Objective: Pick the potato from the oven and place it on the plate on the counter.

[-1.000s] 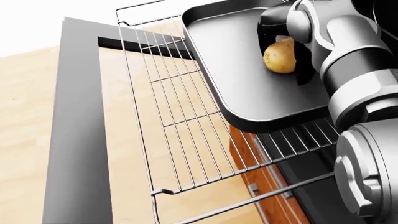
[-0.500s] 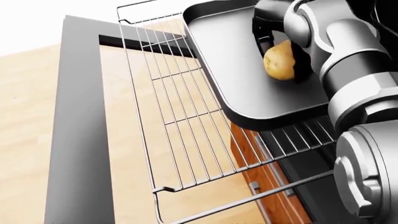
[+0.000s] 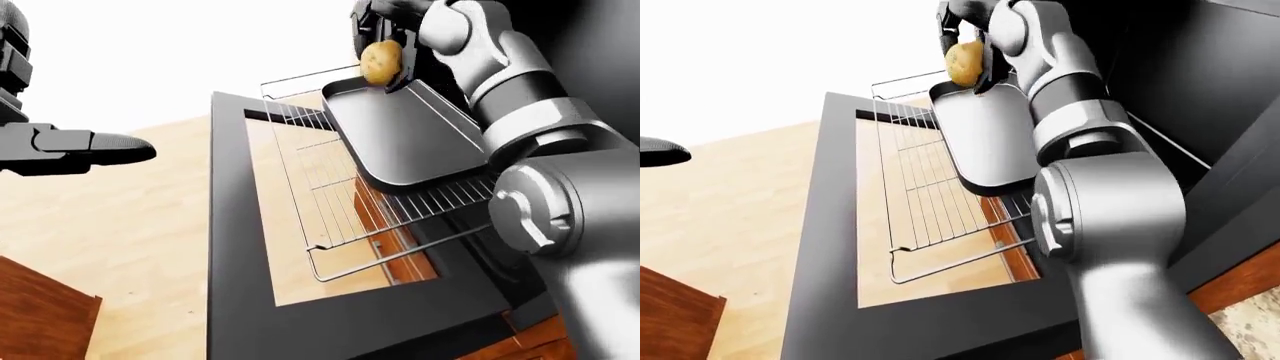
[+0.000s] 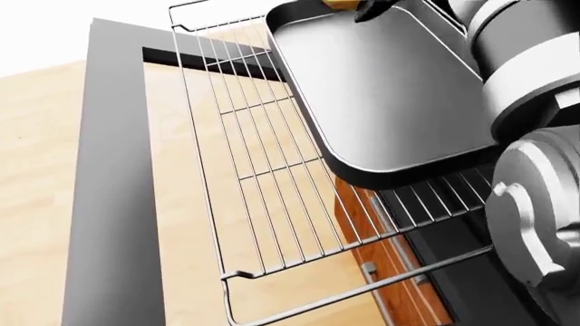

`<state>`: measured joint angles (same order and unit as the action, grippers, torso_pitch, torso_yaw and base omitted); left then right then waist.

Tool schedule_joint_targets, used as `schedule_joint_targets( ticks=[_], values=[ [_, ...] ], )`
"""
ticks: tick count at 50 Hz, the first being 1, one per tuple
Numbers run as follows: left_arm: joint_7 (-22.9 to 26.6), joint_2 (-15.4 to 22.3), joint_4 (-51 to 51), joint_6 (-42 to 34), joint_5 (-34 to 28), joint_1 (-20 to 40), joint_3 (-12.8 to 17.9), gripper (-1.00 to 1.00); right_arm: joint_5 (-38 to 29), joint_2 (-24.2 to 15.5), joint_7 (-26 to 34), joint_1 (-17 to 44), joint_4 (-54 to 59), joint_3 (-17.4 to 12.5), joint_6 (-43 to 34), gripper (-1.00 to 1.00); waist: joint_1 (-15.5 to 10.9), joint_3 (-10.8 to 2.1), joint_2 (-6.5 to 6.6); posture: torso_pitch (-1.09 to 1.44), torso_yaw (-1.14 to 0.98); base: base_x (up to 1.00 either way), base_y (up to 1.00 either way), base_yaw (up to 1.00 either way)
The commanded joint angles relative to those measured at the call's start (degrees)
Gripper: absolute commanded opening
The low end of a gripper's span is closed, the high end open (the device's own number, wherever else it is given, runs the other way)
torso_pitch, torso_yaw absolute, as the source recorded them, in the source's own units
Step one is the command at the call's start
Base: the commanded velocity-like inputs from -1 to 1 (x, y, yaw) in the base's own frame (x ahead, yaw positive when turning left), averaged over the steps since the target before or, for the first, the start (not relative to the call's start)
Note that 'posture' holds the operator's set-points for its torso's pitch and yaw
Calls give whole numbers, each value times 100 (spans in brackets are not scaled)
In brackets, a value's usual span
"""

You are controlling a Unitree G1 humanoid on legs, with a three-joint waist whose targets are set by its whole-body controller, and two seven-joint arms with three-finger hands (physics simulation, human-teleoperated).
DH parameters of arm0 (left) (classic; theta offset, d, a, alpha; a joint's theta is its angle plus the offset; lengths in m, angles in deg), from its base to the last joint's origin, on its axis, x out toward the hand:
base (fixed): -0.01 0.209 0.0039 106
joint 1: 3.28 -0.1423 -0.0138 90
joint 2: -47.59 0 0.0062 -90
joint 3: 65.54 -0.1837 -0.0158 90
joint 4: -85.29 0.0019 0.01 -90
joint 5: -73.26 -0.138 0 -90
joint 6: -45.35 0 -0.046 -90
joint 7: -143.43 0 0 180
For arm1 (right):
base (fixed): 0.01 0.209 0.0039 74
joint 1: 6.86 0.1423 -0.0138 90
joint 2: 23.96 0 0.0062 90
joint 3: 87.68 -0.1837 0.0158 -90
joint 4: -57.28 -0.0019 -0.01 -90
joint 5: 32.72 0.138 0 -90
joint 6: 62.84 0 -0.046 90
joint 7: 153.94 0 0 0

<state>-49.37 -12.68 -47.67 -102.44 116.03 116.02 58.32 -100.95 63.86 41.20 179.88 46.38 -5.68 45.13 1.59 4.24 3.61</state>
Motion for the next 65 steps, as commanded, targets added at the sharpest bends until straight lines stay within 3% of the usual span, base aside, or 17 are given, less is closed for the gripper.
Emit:
schedule_joint_targets(
  ticks=[1, 13, 22, 23, 27, 30, 35, 40, 42, 43, 48, 51, 56, 59, 60, 61, 65],
  values=[
    [-16, 81, -35, 178, -84, 99, 110, 100, 669, -73, 142, 285, -288, -80, 11, -100, 8, -163, 18, 0, 0, 0, 0, 0],
    [212, -54, 45, 307, -394, 59, -10, 100, 4393, 443, 1124, 509, -1109, -715, -2412, -100, 19, -161, 5, 0, 0, 0, 0, 0],
    [267, -80, 104, 244, -519, 221, -99, 100, 6214, 450, 450, 151, -3650, 156, -4257, -100, -18, -142, 9, 0, 0, 0, 0, 0],
    [269, -89, 87, 229, -513, 248, -115, 100, 6564, 505, 386, 84, -3921, -28, -4334, -100, -26, -124, 4, 0, 0, 0, 0, 0],
    [273, -87, 120, 178, -560, 324, -161, 100, 6602, 369, 242, -161, -4728, 292, -4682, -100, -45, -110, -24, 0, 0, 0, 0, 0],
    [293, -124, 84, 162, -590, 311, -161, 100, 6642, 354, 268, -232, -4990, 360, -4837, -100, -61, -429, 19, 0, 0, -47, 0, 0],
    [341, -106, 62, 140, -595, 285, -81, 100, 6638, 313, 268, -357, -5127, 383, -4912, -100, -8, -392, 211, 0, 0, -81, 0, 0],
    [356, -125, 48, 135, -606, 272, -72, 100, 6655, 308, 276, -356, -5179, 382, -4921, -100, 122, -275, -103, 0, 0, -82, 0, 0],
    [353, -126, 43, 124, -611, 274, -75, 100, 6645, 297, 276, -367, -5191, 379, -4908, -100, 197, -363, -520, 0, 0, -82, 0, 0],
    [356, -126, 43, 126, -615, 274, -74, 100, 6660, 300, 282, -380, -5204, 365, -4913, -100, 198, -304, -386, 0, 0, -83, 0, 0],
    [370, -144, 29, 135, -626, 257, -59, 100, 6539, 255, 321, -419, -5276, 453, -4898, -100, 181, -479, -409, 0, 0, -75, 1, 0],
    [365, -143, 32, 127, -634, 270, -73, 100, 6463, 275, 411, -445, -5344, 471, -4949, -100, 85, -178, -215, 0, 0, -27, 5, 0],
    [372, -168, 16, 131, -652, 246, -67, 100, 6368, 316, 487, -465, -5404, 449, -4982, -100, 115, -206, -5, 0, 0, -25, 36, 0],
    [368, -153, 23, 106, -634, 283, -52, 100, 6336, 317, 505, -439, -5429, 443, -4967, -100, 120, -271, 282, 0, 0, -29, 56, 0],
    [357, -148, 29, 101, -636, 300, -76, 100, 6356, 328, 482, -416, -5415, 403, -5002, -100, 94, -372, 533, 0, 0, -30, 55, 0],
    [341, -154, 31, 88, -621, 332, -93, 100, 6348, 323, 502, -440, -5439, 420, -4997, -100, 19, -67, 95, 0, 0, -30, 56, 0],
    [306, -144, 64, 62, -622, 416, -171, 100, 6326, 318, 461, -480, -5477, 397, -5016, -100, 27, -289, 353, 0, 0, -6, 7, 0]
  ],
)
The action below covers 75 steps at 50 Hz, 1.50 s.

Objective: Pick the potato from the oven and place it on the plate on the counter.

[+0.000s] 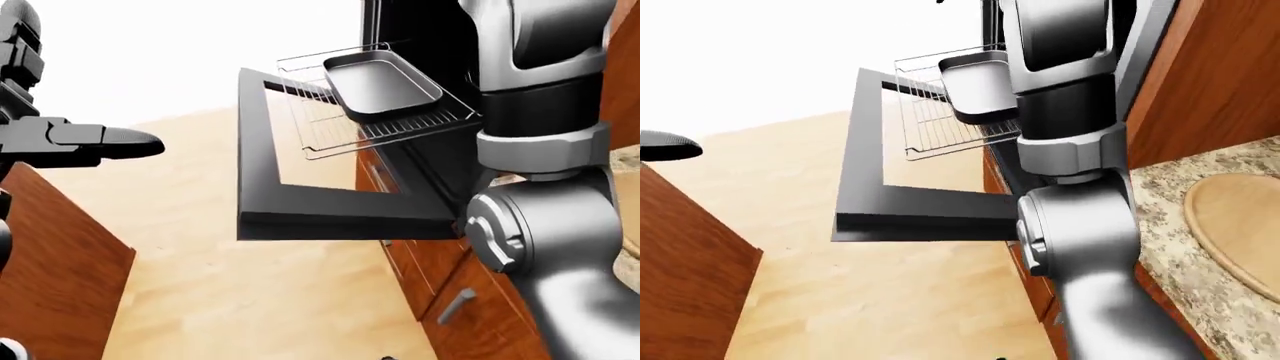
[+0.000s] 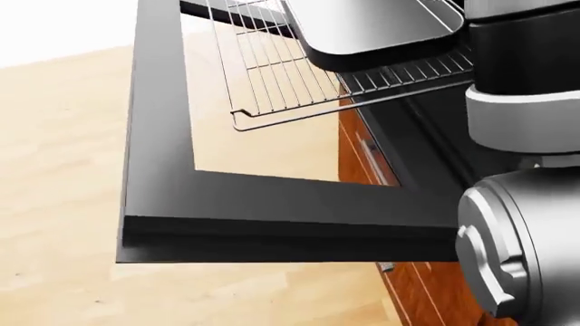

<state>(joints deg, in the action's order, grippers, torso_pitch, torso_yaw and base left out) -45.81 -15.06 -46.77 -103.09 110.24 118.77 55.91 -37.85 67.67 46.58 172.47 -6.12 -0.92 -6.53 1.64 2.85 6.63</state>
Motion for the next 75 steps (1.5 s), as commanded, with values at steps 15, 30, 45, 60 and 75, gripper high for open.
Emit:
schedule_joint_targets(
  ticks=[15, 30, 45, 60, 75],
  values=[
    [28, 49, 1, 194, -189, 109, 14, 100, 106, -38, -85, -46, -856, -75, -95, -100, 22, 269, -390, 0, 0, 0, 0, 0],
    [84, -49, -76, 99, -335, 148, -49, 100, 56, -36, 84, -265, -1340, -60, -262, -100, -217, -176, -934, 0, 0, 0, 12, 0],
    [201, -95, 68, 130, -553, 341, -232, 100, 364, -75, -137, -232, -1260, -177, -218, -100, 117, 97, -205, 0, 0, 0, 0, 0],
    [323, -185, -71, 153, -630, 126, -28, 100, 964, -169, -419, -175, -1323, -173, -380, -100, 37, -35, -524, 0, 0, 0, 0, -81],
    [347, -217, -74, 138, -690, 142, -72, 100, 410, -184, -351, -132, -1139, -28, -256, -100, 140, 60, -77, 0, 0, 0, 0, -53]
  ],
)
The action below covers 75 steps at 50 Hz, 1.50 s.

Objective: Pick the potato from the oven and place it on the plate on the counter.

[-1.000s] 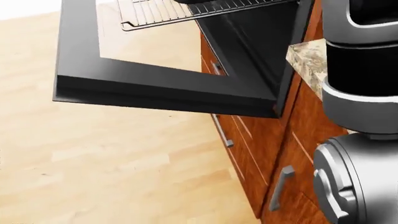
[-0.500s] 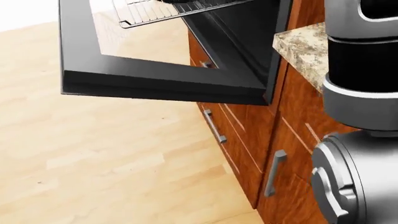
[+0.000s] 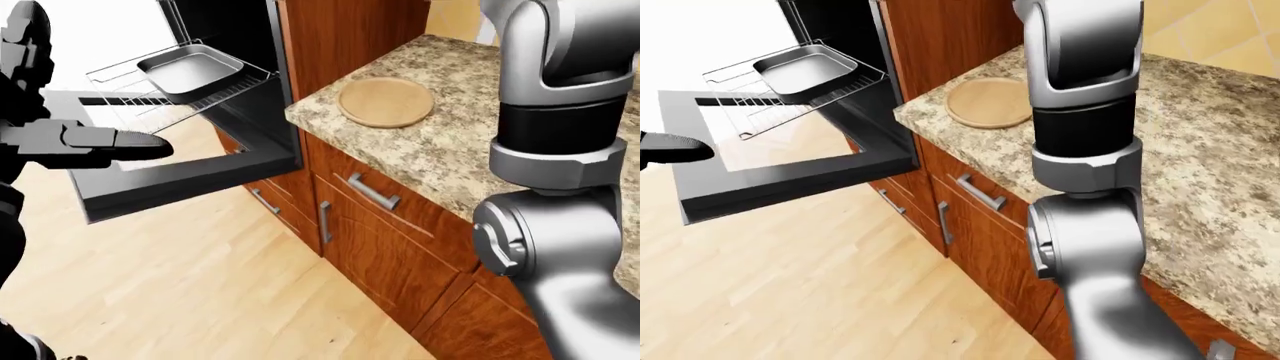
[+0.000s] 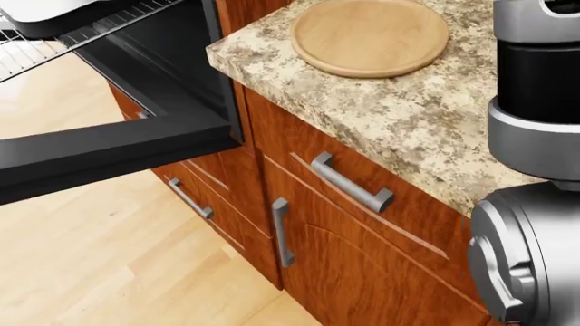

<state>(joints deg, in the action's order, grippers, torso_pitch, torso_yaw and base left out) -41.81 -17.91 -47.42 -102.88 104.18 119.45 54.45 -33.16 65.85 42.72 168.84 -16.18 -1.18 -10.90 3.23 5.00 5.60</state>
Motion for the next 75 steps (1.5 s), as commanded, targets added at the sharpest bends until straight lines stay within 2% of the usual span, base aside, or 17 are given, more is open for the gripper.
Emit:
schedule_joint_targets(
  ticks=[1, 10, 20, 29, 37, 40, 43, 44, 48, 49, 51, 59, 62, 63, 65, 66, 75],
  values=[
    [-54, 70, 0, 103, -71, 101, 84, 100, -112, 0, 35, 267, -55, -10, 187, -100, 20, -152, -26, 0, 0, 0, 0, 0],
    [-99, 116, 45, 45, -77, 245, -8, 100, -409, 6, 53, 398, 169, -23, 125, -100, -184, -199, -238, 0, 0, 0, 0, 0],
    [-44, 72, 22, 134, -134, 93, 50, 100, -957, -162, -438, 1126, 1564, -104, -24, -100, -209, -241, -218, 0, 0, 0, 0, 0],
    [60, -43, 57, 340, -261, -95, 77, 100, -2131, -618, -641, 1809, 4034, 249, 1361, -100, -169, -234, -169, 0, 0, 0, 0, 0],
    [77, -9, 28, 211, -266, -3, 106, 100, -2711, -600, -973, 1541, 5204, 67, 2193, -100, -148, -239, -158, 0, 0, 0, 0, 0],
    [67, 29, 65, 175, -261, 89, 72, 100, -2713, -515, -1088, 1520, 5360, -39, 2292, -100, -140, -244, -150, 0, 0, 0, 0, 0],
    [60, 30, 67, 161, -260, 95, 54, 100, -1998, -397, -890, 1528, 5345, -582, 2356, -100, -146, -246, -135, 0, 0, 0, 0, 0],
    [54, 41, 69, 151, -265, 108, 53, 100, -2247, -433, -1059, 1526, 5409, -315, 2121, -100, -148, -242, -132, 0, 0, 0, 0, 0],
    [81, 38, 69, 197, -281, 62, 58, 100, -2017, -442, -1076, 1433, 5405, -350, 2314, -100, -151, -226, -131, 0, 0, 0, 0, 0],
    [78, 31, 50, 162, -254, 79, 81, 100, -1991, -434, -1042, 1420, 5388, -335, 2329, -100, -172, -412, -126, 0, 0, 23, 0, 0],
    [63, 39, 8, 109, -232, 78, 103, 100, -1963, -433, -1059, 1414, 5390, -321, 2291, -100, -195, -133, -179, 0, 0, 43, 0, 0],
    [20, 68, -47, 35, -192, 55, 169, 100, -1983, -429, -1005, 1402, 5380, -239, 2320, -100, -248, -130, -445, 0, 0, 43, 0, 0],
    [19, 62, -47, 56, -195, 8, 197, 100, -1989, -443, -1002, 1406, 5360, -227, 2301, -100, -253, -149, -404, 0, 0, 40, 0, 0],
    [27, 59, -40, 76, -198, -10, 199, 100, -1965, -449, -972, 1385, 5343, -239, 2426, -100, -252, -39, -382, 0, 0, 0, 0, 0],
    [35, 52, -28, 116, -208, -37, 203, 100, -2007, -443, -961, 1400, 5338, -204, 2336, -100, -217, -303, -240, 0, 0, 0, 0, 0],
    [37, 50, -8, 143, -229, -50, 186, 100, -2015, -442, -991, 1402, 5334, -203, 2307, -100, -209, -279, -132, 0, 0, 0, 0, 0],
    [2, 86, -29, 41, -211, 47, 150, 100, -1946, -455, -997, 1376, 5314, -253, 2247, -100, -175, -214, -226, 0, 0, 0, 0, 0]
  ],
)
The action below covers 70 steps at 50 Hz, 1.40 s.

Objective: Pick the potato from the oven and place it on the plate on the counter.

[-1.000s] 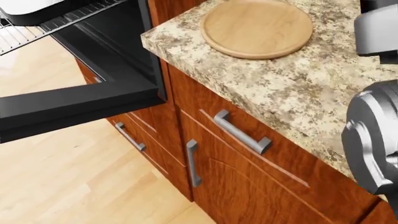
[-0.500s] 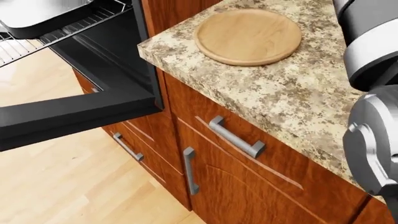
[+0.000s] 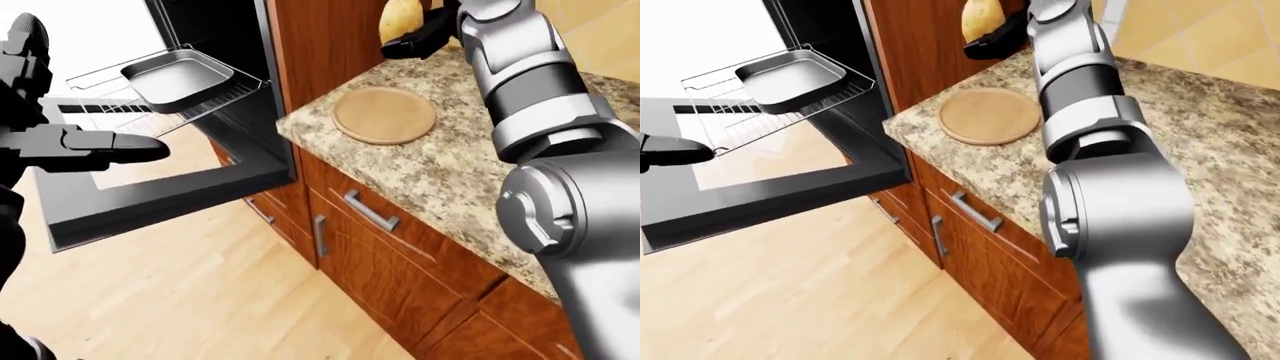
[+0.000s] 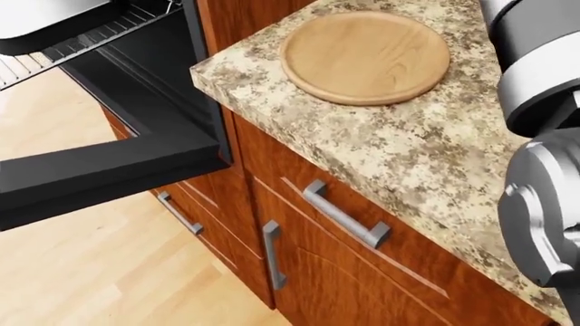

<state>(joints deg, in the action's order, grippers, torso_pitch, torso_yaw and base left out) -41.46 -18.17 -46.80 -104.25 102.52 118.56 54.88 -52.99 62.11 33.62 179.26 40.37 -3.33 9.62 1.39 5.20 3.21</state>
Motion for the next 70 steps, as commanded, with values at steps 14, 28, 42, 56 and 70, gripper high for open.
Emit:
schedule_joint_targets(
  ticks=[14, 28, 42, 56, 70],
  values=[
    [-22, 115, -5, 230, -122, 209, 17, 100, 49, -120, -47, 292, -394, -8, 141, -100, -128, -150, -286, 0, 0, 35, 0, 0],
    [59, 68, -57, 298, -196, 28, 118, 100, -49, -61, 78, 151, -414, 93, 138, -100, -86, -180, 3, 0, 0, 11, 0, 0],
    [82, 41, -10, 270, -282, 122, 49, 100, -716, 23, 657, -325, -601, 401, -49, -100, -104, -281, -37, 0, 0, 0, 0, 0],
    [186, -17, -20, 346, -390, 20, 85, 100, -1294, 238, 1346, -505, -700, 494, 247, -100, -13, -358, 47, 0, 0, 0, 0, 0],
    [232, -64, -107, 344, -394, -131, 240, 100, -1654, 516, 1782, -750, -567, 588, 451, -100, -7, -336, -6, 0, 0, 0, 0, 0]
  ],
)
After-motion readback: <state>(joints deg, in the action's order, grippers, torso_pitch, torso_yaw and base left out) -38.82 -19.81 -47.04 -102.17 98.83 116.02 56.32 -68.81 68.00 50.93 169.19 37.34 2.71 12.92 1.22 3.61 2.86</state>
